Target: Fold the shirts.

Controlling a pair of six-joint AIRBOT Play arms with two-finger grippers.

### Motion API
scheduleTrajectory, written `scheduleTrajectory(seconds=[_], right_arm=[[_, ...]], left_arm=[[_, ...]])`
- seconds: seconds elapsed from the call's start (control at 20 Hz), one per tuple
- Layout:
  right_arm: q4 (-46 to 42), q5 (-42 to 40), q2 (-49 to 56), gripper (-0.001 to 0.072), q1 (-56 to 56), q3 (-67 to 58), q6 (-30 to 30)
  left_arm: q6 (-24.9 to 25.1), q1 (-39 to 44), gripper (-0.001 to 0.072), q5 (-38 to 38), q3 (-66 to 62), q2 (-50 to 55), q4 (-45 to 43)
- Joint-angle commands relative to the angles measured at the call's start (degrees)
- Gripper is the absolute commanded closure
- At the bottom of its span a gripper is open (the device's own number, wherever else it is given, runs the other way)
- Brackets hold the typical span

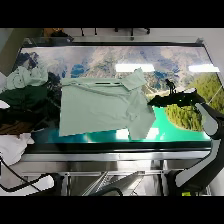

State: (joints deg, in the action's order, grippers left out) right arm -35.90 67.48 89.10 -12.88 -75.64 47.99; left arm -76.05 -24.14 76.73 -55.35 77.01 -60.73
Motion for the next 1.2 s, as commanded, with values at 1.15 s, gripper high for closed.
scheduleTrajectory(seconds=[1.15], right_arm=[[-0.5,2.4,-34.2,0.0692,-19.8,34.4,4.6]], left_arm=[[1.7,10.4,0.0008,-13.1,13.9,-2.4,0.6]])
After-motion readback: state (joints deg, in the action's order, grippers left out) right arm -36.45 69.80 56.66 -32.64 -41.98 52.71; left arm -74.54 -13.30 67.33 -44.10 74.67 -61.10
